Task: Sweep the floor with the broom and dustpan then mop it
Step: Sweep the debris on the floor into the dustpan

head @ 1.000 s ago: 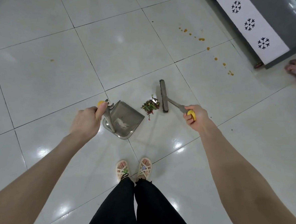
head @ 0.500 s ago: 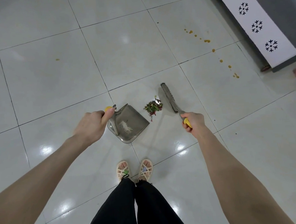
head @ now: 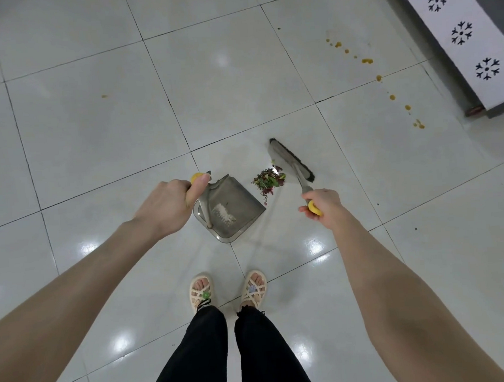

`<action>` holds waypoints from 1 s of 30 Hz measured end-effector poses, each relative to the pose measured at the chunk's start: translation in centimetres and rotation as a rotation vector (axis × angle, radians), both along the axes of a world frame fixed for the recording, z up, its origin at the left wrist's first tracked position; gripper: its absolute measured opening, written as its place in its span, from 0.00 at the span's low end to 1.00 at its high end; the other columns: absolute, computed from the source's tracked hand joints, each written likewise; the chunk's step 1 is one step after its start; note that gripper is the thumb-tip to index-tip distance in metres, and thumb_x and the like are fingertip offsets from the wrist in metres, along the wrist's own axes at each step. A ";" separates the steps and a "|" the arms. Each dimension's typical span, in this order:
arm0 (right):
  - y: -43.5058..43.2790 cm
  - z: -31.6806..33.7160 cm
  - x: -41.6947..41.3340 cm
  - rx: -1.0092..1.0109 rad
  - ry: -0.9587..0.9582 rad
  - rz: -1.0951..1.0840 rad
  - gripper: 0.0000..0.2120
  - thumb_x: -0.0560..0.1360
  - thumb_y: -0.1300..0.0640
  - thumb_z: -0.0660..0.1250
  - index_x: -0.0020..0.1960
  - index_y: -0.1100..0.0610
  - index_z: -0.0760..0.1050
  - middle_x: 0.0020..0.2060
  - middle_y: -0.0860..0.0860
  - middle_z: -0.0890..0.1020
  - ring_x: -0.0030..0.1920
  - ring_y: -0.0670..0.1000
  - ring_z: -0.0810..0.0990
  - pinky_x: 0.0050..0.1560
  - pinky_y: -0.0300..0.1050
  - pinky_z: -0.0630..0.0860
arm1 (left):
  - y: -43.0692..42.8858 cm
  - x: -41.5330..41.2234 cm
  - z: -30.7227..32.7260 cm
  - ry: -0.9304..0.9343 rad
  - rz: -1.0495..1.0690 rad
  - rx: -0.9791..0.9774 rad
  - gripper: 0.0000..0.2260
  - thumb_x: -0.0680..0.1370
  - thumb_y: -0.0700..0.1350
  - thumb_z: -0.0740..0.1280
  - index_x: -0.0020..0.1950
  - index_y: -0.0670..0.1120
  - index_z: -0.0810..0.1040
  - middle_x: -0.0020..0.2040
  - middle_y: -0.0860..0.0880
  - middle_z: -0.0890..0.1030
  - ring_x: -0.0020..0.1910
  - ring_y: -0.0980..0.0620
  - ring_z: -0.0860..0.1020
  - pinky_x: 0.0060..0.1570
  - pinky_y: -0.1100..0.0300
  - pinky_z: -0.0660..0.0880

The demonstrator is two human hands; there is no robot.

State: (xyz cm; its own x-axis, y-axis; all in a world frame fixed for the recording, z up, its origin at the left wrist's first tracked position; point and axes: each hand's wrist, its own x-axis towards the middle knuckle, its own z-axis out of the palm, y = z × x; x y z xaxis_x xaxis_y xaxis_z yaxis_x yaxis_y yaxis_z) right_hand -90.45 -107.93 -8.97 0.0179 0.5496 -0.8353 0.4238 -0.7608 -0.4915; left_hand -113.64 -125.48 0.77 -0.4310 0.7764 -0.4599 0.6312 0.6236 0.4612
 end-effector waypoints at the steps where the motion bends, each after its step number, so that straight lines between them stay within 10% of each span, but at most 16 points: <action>1: -0.2 -0.1 -0.2 -0.018 0.006 -0.006 0.04 0.74 0.66 0.67 0.46 0.62 0.72 0.37 0.57 0.74 0.33 0.53 0.80 0.22 0.35 0.74 | 0.1 -0.2 0.0 -0.006 -0.008 -0.001 0.33 0.68 0.70 0.41 0.33 0.42 0.68 0.34 0.41 0.74 0.36 0.43 0.71 0.42 0.51 0.70; 12: -2.9 -1.1 -4.5 -0.095 -0.074 -0.085 0.06 0.75 0.67 0.67 0.43 0.61 0.71 0.46 0.58 0.74 0.37 0.52 0.79 0.21 0.35 0.73 | -0.6 -5.9 -0.8 -0.101 -0.110 -0.059 0.34 0.73 0.69 0.45 0.35 0.40 0.69 0.34 0.43 0.72 0.34 0.45 0.70 0.41 0.52 0.71; 30: -13.8 -0.9 -10.2 -0.166 -0.112 -0.078 0.06 0.75 0.69 0.64 0.41 0.62 0.70 0.33 0.55 0.72 0.28 0.51 0.72 0.22 0.35 0.70 | -3.0 -9.1 -2.3 -0.099 -0.200 0.040 0.28 0.79 0.63 0.48 0.30 0.43 0.64 0.27 0.46 0.69 0.30 0.46 0.69 0.31 0.55 0.62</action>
State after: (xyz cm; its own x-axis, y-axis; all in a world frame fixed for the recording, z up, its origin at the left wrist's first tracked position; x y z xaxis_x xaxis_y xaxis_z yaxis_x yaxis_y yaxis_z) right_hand -100.69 -121.76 -9.89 0.1528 0.3975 -0.9048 0.4052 -0.8602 -0.3095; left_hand -122.77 -128.44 -1.49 -0.2206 0.8605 -0.4593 0.6907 0.4703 0.5493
